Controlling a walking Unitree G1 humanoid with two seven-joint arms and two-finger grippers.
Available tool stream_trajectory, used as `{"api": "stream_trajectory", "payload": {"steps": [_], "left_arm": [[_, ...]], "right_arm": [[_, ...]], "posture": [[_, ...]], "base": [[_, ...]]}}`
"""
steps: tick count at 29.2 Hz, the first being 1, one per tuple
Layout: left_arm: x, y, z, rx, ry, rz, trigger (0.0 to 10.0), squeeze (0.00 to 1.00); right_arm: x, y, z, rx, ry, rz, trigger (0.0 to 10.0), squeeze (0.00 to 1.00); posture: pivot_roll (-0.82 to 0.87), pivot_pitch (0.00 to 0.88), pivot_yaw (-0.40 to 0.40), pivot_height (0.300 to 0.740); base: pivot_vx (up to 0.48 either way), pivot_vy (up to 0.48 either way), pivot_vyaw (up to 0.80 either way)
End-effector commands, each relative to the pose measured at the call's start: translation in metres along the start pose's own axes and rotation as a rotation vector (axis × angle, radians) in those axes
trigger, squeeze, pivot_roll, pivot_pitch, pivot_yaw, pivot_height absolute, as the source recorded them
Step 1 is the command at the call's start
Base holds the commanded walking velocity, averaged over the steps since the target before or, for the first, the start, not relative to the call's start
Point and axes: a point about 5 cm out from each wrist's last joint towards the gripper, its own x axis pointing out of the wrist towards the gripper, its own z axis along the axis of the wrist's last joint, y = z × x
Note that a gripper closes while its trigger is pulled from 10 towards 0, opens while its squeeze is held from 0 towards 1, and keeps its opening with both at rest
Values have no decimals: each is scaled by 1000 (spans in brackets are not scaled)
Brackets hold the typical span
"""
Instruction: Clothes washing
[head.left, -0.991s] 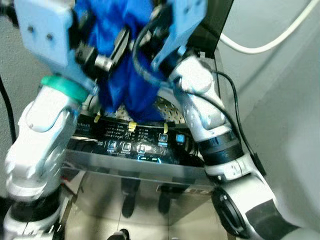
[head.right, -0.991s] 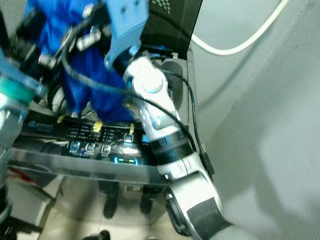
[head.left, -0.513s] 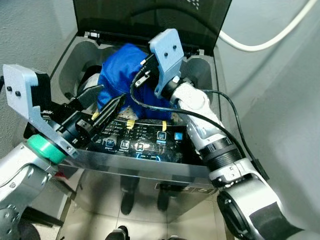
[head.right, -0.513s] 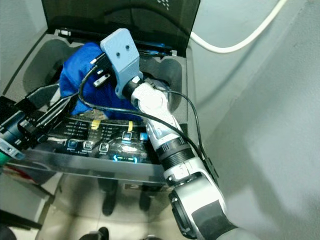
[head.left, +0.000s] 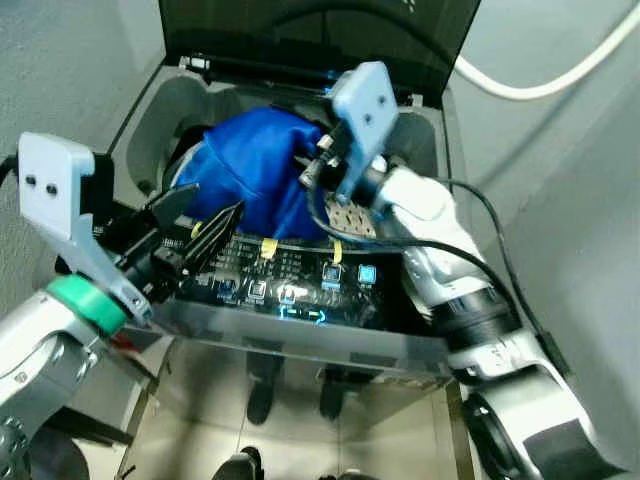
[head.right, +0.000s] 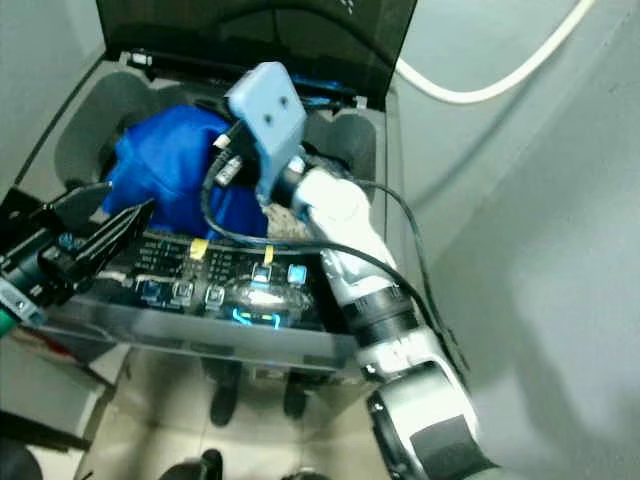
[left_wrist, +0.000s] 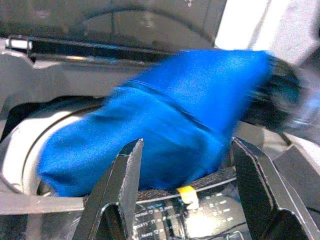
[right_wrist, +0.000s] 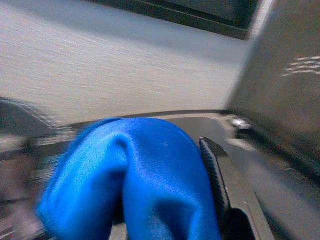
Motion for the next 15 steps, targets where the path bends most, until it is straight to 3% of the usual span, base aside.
{"api": "stream_trajectory", "payload": {"steps": [1, 4, 15], "left_arm": [[-1, -3, -4, -14, 23, -25, 10000, 0], [1, -3, -1, -11, 21, -44, 10000, 0], [15, -7, 3, -6, 10, -95, 10000, 0]], "right_arm": [[-14, 6, 16, 39, -62, 65, 10000, 0], [-37, 5, 18, 31, -49, 13, 10000, 0], [-62, -7, 39, 60, -141, -156, 10000, 0]], "posture": [[97, 109, 5, 740], [90, 109, 16, 740], [75, 103, 48, 740]], "base": [[0, 0, 0], [0, 0, 0], [0, 0, 0]]}}
